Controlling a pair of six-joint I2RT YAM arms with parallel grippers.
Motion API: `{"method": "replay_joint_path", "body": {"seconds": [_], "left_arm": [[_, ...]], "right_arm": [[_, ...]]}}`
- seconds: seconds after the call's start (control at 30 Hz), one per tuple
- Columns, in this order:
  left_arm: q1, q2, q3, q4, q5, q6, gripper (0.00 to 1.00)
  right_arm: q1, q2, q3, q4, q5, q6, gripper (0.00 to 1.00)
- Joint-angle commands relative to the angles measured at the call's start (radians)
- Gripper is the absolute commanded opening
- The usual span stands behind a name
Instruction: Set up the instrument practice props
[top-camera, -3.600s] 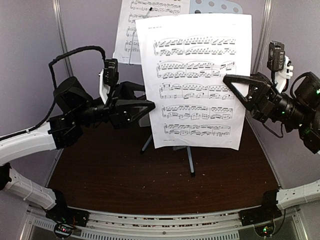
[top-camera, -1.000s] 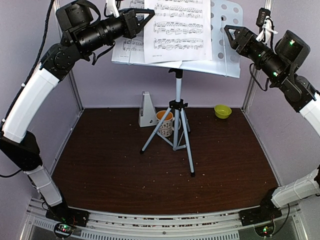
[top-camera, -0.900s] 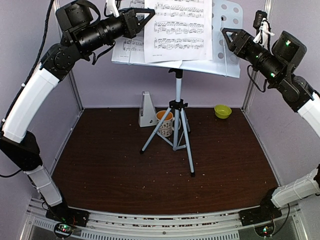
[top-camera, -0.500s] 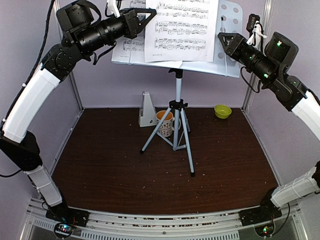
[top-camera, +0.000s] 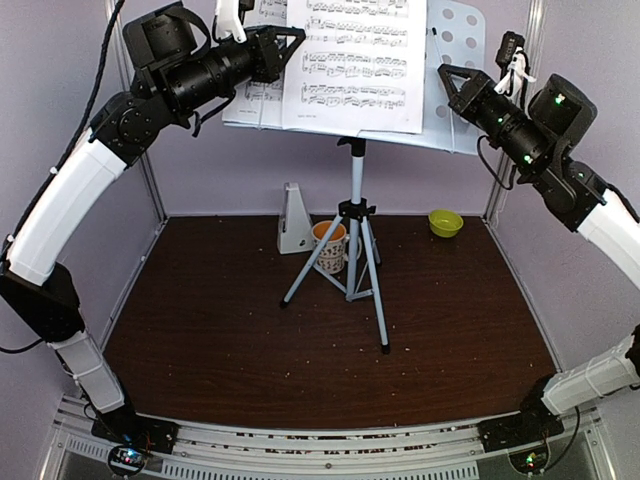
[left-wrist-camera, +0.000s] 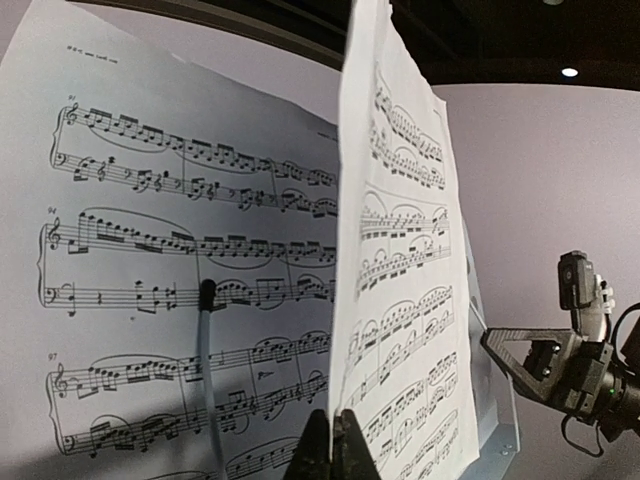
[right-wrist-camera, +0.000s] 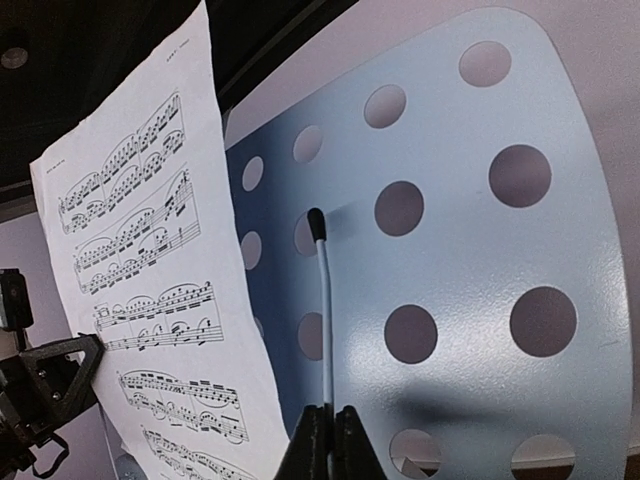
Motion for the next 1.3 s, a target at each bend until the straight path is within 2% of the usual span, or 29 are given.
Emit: {"method": "replay_joint_path", "body": {"seconds": [0.0, 0.1, 0.27, 0.57, 0.87, 1.27], "left_arm": [[-0.002, -0.037, -0.017, 0.059, -0.105, -0.019, 0.00], [-0.002, -0.028, -0.014, 0.071, -0.087, -0.024, 0.00], [-0.005, 0.010, 0.022, 0.086, 0.035, -0.027, 0.00], [-0.023, 0.069, 0.084, 0.076, 0.050, -0.024, 0.00], [-0.029, 0.134, 0.153, 0.075, 0.133, -0.004, 0.00], [-0.029, 0.205, 0.208, 0.075, 0.172, -0.013, 0.00]], "right_arm": [[-0.006, -0.033, -0.062, 0.124, -0.010, -0.001, 0.00], [-0.006, -0.031, -0.080, 0.161, -0.018, 0.002, 0.00], [-0.006, -0.021, -0.087, 0.201, -0.077, -0.031, 0.00], [-0.006, -0.019, -0.113, 0.267, -0.124, -0.048, 0.00], [-0.004, -0.009, -0.106, 0.271, -0.139, -0.051, 0.00], [-0.001, -0.002, -0.100, 0.278, -0.152, -0.053, 0.00]]}}
